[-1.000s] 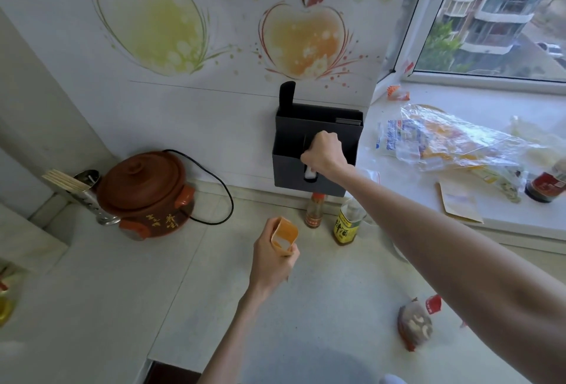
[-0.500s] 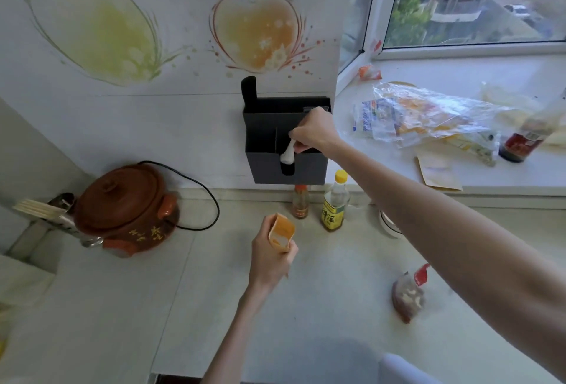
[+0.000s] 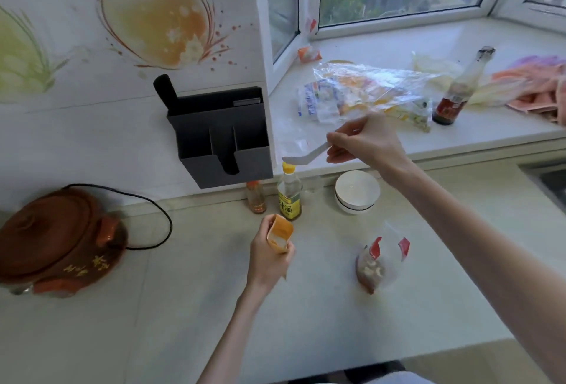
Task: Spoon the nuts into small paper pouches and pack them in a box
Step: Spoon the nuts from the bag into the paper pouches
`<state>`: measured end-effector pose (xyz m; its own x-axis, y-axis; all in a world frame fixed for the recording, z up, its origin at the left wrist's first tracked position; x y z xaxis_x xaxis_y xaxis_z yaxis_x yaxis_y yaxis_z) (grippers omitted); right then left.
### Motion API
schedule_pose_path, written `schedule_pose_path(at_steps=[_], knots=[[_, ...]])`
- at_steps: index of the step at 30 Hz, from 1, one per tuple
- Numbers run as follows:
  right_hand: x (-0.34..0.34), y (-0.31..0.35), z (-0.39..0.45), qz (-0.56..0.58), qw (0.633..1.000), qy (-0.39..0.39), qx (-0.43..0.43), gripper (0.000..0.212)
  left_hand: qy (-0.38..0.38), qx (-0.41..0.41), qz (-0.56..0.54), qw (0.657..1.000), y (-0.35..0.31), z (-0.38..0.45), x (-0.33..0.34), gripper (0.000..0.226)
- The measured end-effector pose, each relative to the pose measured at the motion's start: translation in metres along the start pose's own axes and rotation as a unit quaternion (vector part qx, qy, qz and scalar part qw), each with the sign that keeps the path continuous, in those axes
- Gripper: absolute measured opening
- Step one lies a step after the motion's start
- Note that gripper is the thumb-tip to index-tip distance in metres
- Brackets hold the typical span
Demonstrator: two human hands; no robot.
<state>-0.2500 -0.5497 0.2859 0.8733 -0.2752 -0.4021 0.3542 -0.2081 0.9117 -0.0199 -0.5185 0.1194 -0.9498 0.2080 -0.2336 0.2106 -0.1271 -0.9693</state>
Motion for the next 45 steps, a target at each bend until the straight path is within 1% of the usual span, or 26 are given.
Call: schedule_pose_path(at_steps=[3, 6, 12, 16, 19, 22, 27, 30, 33, 34, 36, 37, 39, 40, 41, 42, 43, 45], knots=[[-0.033, -0.045, -0.017, -0.013, 0.998, -0.024, 0.048, 0.006, 0.038, -0.005, 0.002, 0.999, -0.001, 0.006, 0.031, 0.044], [-0.060, -0.090, -0.034, -0.006, 0.994, -0.032, 0.109, 0.004, 0.061, 0.008, 0.008, 0.998, -0.006, 0.010, 0.059, 0.044], [-0.103, -0.172, -0.070, 0.017, 0.977, -0.036, 0.209, 0.014, 0.095, 0.005, 0.021, 0.995, -0.008, 0.006, 0.106, 0.048], [-0.132, -0.212, -0.085, -0.024, 0.967, -0.038, 0.249, 0.011, 0.119, -0.016, 0.033, 0.992, -0.001, -0.004, 0.132, 0.048], [-0.147, -0.218, -0.082, -0.121, 0.965, -0.026, 0.232, 0.016, 0.139, -0.042, 0.047, 0.988, 0.005, -0.010, 0.148, 0.049], [-0.141, -0.206, -0.074, -0.225, 0.959, 0.008, 0.173, 0.019, 0.174, -0.063, 0.060, 0.981, 0.011, -0.017, 0.163, 0.048], [-0.101, -0.188, -0.061, -0.304, 0.946, 0.075, 0.089, 0.020, 0.183, -0.107, 0.065, 0.975, 0.024, -0.026, 0.171, 0.042], [-0.070, -0.181, -0.052, -0.379, 0.915, 0.129, 0.055, 0.010, 0.177, -0.119, 0.063, 0.975, 0.026, -0.031, 0.174, 0.041], [-0.035, -0.181, -0.044, -0.451, 0.865, 0.218, 0.037, 0.034, 0.178, -0.132, 0.062, 0.973, 0.028, -0.034, 0.181, 0.040], [-0.024, -0.181, -0.042, -0.464, 0.851, 0.245, 0.031, 0.037, 0.178, -0.137, 0.060, 0.973, 0.028, -0.035, 0.184, 0.039], [-0.008, -0.183, -0.037, -0.473, 0.838, 0.271, 0.019, 0.034, 0.175, -0.152, 0.054, 0.971, 0.028, -0.036, 0.191, 0.038], [-0.001, -0.182, -0.035, -0.471, 0.839, 0.274, 0.009, 0.028, 0.173, -0.161, 0.050, 0.970, 0.028, -0.037, 0.194, 0.038], [0.009, -0.184, -0.031, -0.464, 0.844, 0.270, -0.010, 0.009, 0.165, -0.173, 0.034, 0.971, 0.025, -0.037, 0.201, 0.037], [0.012, -0.185, -0.030, -0.456, 0.849, 0.269, -0.015, 0.004, 0.158, -0.176, 0.025, 0.971, 0.024, -0.037, 0.203, 0.037], [0.014, -0.188, -0.028, -0.449, 0.853, 0.265, -0.016, 0.007, 0.149, -0.180, 0.018, 0.972, 0.024, -0.036, 0.205, 0.037], [0.013, -0.195, -0.027, -0.445, 0.855, 0.267, -0.007, 0.004, 0.140, -0.183, 0.013, 0.973, 0.023, -0.036, 0.207, 0.037], [0.009, -0.201, -0.024, -0.443, 0.857, 0.264, 0.005, 0.006, 0.132, -0.183, 0.008, 0.974, 0.023, -0.035, 0.209, 0.038], [-0.005, -0.220, -0.020, -0.430, 0.864, 0.260, 0.043, 0.022, 0.131, -0.176, -0.002, 0.976, 0.020, -0.034, 0.217, 0.039]])
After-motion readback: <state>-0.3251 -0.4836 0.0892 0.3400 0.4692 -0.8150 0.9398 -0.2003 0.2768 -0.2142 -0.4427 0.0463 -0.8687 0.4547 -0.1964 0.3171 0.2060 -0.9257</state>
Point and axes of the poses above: each hand's wrist, its own z-axis towards the middle knuckle, its own x-axis out of the palm, y = z × x, the point moved 9 cm from there along z, towards the middle knuckle, and after that the axes turned 9 degrees about -z, right-handed, at the moved point
